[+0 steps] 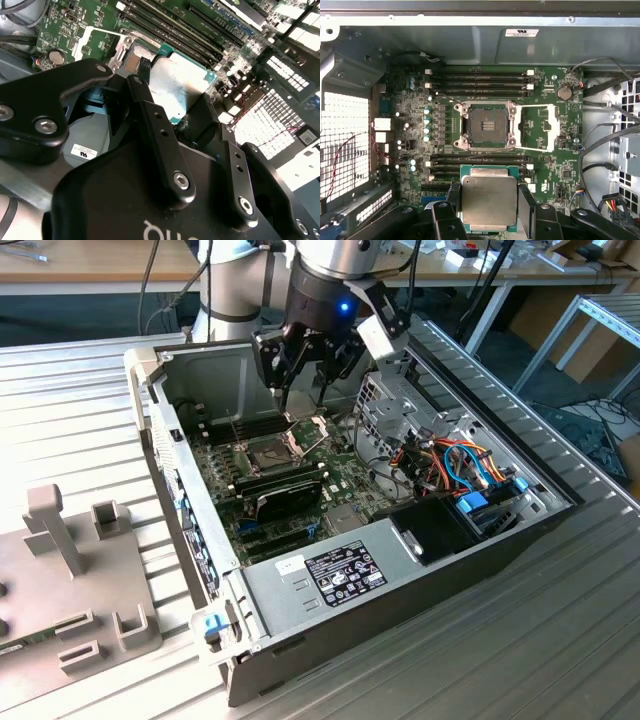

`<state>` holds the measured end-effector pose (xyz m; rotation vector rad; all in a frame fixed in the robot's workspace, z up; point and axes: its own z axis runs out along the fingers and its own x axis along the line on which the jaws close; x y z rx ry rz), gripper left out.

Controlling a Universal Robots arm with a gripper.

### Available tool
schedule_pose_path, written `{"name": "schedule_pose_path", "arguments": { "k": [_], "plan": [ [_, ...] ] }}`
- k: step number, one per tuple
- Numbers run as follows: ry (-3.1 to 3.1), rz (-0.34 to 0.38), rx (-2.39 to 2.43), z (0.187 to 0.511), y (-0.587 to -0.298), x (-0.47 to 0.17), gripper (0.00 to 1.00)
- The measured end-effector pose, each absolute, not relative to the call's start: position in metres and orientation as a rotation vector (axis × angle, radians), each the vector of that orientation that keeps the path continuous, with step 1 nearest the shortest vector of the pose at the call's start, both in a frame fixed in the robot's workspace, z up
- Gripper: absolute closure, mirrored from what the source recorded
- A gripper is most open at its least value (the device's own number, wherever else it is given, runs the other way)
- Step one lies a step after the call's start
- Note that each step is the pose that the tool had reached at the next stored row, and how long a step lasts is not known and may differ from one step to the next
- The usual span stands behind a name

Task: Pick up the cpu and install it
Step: 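Pick up the cpu and move it towards the insertion slot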

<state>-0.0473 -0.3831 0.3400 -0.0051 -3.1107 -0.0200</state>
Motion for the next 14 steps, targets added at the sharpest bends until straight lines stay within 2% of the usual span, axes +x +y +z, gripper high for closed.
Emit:
{"name": "schedule_pose_path", "arguments": {
  "k": [14],
  "plan": [
    [-3.111, -0.022, -0.005, 0.324, -0.355, -0.047, 0.45]
  ]
}}
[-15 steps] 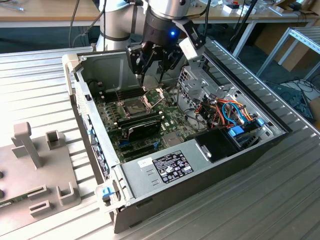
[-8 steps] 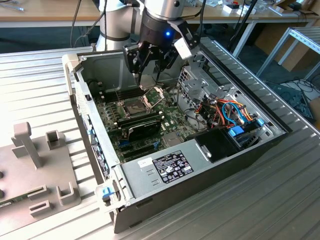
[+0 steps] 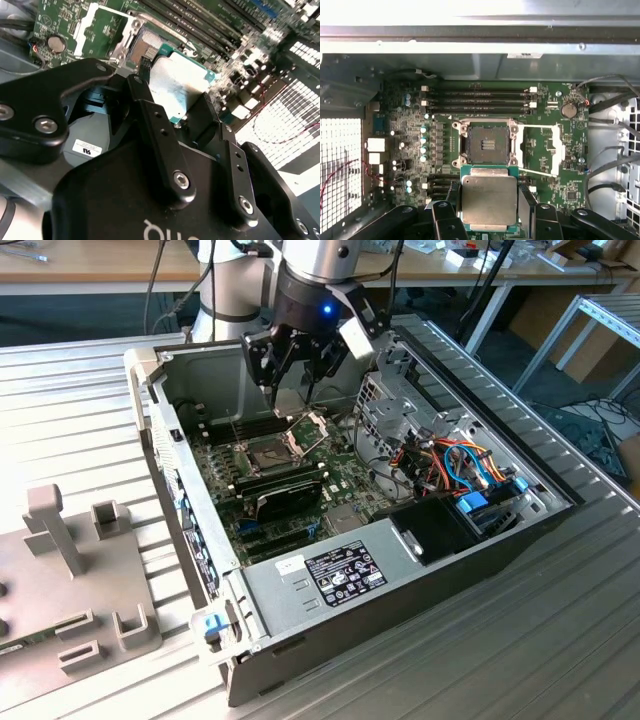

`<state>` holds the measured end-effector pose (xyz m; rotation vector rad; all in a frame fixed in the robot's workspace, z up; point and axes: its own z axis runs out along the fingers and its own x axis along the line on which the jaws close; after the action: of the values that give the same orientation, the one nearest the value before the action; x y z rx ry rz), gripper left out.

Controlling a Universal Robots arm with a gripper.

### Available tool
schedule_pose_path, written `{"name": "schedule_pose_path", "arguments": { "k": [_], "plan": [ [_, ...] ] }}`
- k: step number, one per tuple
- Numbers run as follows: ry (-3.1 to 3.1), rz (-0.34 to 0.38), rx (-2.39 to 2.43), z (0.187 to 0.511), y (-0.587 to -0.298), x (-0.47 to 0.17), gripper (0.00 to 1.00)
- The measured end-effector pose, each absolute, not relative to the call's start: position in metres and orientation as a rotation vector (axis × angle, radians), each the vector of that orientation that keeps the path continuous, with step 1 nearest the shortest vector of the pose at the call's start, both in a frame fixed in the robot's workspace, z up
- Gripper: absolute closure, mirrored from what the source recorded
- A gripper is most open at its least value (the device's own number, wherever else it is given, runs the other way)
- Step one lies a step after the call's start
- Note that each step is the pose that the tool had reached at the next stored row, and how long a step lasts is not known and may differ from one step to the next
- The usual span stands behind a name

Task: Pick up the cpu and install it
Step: 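Pick up the cpu and move it towards the insertion slot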

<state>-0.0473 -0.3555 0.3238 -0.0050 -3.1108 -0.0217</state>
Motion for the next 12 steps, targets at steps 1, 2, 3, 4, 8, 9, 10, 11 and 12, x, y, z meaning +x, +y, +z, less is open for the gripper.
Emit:
{"name": "schedule_pose_path", "arguments": {
  "k": [1, 2, 3, 4, 8, 9, 10, 11, 12],
  "plan": [
    [-3.111, -0.022, -0.005, 0.324, -0.354, -0.047, 0.45],
    [-3.111, -0.022, -0.005, 0.323, -0.351, -0.047, 0.45],
    [-3.111, -0.022, -0.005, 0.323, -0.349, -0.047, 0.45],
    [-3.111, -0.022, -0.005, 0.322, -0.347, -0.047, 0.45],
    [-3.111, -0.023, -0.005, 0.321, -0.340, -0.047, 0.45],
    [-3.111, -0.023, -0.005, 0.320, -0.339, -0.047, 0.45],
    [-3.111, -0.023, -0.005, 0.320, -0.339, -0.047, 0.45],
    [-3.111, -0.023, -0.005, 0.320, -0.339, -0.047, 0.45],
    [-3.111, -0.023, -0.005, 0.320, -0.339, -0.047, 0.45]
  ]
}}
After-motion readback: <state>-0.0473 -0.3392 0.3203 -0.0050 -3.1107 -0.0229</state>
